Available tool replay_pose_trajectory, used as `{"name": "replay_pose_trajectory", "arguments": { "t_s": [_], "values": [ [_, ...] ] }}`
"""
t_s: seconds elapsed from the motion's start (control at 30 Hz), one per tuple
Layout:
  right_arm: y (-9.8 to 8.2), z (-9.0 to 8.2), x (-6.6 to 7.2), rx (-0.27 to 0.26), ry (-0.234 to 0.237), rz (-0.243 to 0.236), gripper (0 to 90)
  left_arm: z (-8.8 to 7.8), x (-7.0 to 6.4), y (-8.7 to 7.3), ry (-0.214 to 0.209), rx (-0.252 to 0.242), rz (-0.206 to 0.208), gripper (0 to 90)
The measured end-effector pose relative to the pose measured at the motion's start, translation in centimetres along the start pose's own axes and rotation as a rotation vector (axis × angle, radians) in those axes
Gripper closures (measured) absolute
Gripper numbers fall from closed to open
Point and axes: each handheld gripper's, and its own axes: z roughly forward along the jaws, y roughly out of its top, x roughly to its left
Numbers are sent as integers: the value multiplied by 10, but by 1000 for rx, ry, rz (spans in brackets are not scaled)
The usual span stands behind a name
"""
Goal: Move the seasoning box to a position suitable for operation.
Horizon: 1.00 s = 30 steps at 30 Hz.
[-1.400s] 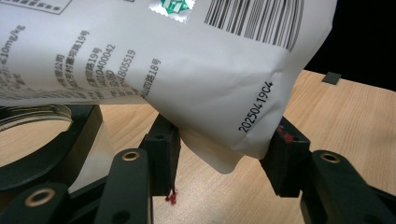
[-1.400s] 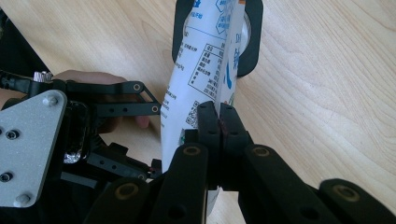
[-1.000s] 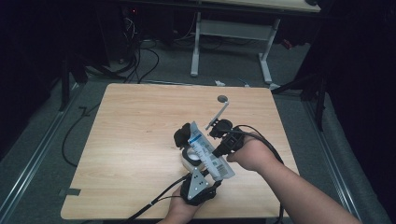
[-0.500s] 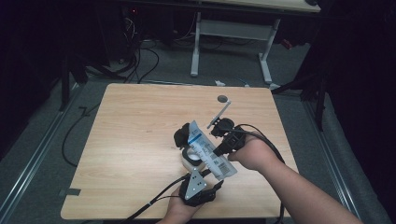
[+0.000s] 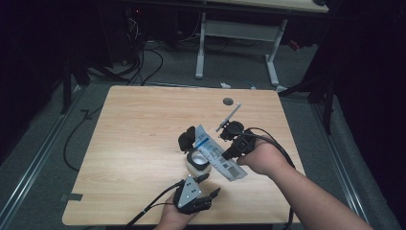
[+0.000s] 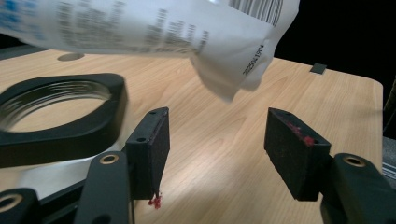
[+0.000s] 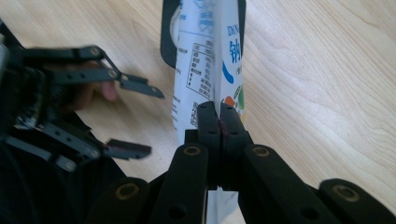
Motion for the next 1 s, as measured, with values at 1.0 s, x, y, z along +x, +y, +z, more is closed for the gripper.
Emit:
{"name": "replay_pose_trajectory", "arguments": {
  "t_s": [1.0],
  "values": [
    [-37, 17, -47, 34, -56, 128, 900, -38, 45, -8, 78, 7, -19, 416]
  ]
}}
